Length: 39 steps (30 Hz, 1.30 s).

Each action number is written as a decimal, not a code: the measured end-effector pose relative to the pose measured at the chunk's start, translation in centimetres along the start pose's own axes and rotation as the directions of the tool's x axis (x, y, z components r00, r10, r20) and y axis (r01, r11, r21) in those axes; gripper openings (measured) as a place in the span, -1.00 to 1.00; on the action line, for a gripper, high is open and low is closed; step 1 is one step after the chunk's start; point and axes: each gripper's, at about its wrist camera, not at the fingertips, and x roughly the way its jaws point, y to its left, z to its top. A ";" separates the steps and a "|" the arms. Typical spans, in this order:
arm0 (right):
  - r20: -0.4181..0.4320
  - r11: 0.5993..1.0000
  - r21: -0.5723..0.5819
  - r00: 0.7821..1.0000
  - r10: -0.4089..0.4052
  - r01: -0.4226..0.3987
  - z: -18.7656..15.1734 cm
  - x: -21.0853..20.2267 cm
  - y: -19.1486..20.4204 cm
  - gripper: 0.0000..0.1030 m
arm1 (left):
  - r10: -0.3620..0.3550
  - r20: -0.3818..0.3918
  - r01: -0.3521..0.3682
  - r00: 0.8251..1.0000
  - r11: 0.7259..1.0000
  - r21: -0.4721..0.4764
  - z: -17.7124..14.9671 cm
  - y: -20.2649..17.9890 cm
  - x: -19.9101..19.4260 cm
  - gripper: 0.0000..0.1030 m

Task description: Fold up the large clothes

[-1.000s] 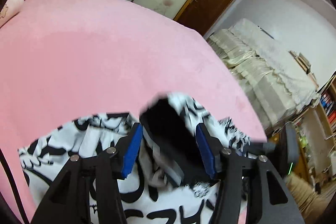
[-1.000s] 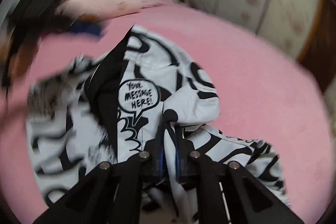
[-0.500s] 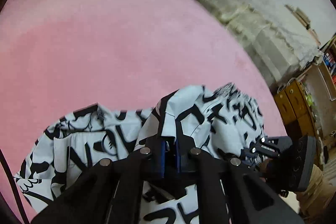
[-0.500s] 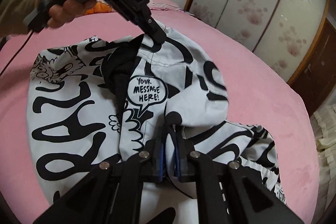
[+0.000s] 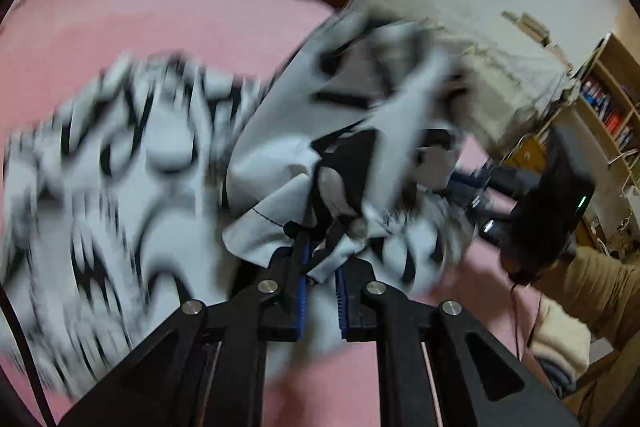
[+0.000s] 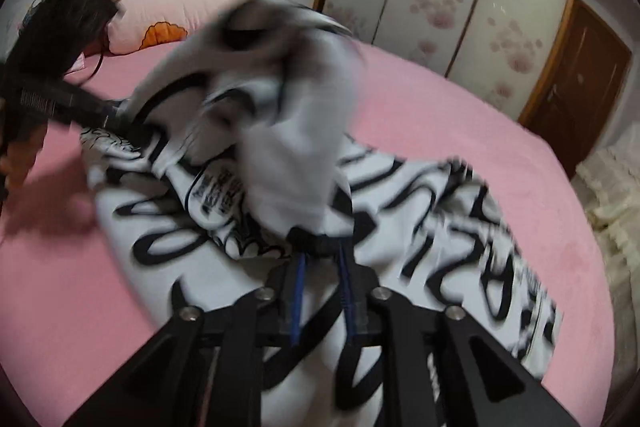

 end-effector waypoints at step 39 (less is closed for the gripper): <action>0.170 0.044 0.968 0.770 0.615 -0.249 -1.0 1.3 -7.4 0.17 | -0.175 -0.283 0.014 0.943 0.871 -0.491 11.4 0.7 0.9 0.44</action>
